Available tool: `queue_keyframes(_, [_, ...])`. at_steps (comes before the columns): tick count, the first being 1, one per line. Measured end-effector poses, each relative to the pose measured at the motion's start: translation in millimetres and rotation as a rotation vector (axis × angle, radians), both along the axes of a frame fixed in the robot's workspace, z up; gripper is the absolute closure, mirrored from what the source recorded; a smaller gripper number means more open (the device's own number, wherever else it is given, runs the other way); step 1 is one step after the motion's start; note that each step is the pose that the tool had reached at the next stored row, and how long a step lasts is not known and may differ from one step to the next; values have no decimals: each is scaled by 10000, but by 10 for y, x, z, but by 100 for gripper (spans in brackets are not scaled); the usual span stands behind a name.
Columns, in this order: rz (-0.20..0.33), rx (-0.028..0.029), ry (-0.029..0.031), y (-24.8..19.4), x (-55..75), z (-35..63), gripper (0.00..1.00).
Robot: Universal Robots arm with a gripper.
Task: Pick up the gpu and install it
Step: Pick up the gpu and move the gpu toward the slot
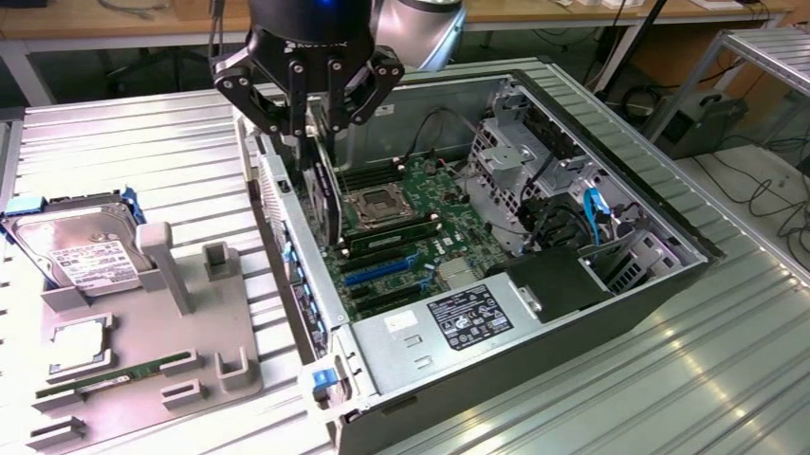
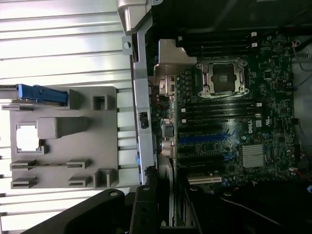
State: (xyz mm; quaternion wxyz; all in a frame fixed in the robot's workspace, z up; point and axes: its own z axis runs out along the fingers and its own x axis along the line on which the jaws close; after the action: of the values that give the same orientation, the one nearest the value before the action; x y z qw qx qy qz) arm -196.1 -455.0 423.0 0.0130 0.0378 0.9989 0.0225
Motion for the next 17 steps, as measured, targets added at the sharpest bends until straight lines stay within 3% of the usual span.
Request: queue_keyframes(17, [0, 0, 0, 0, 156, 0, 74])
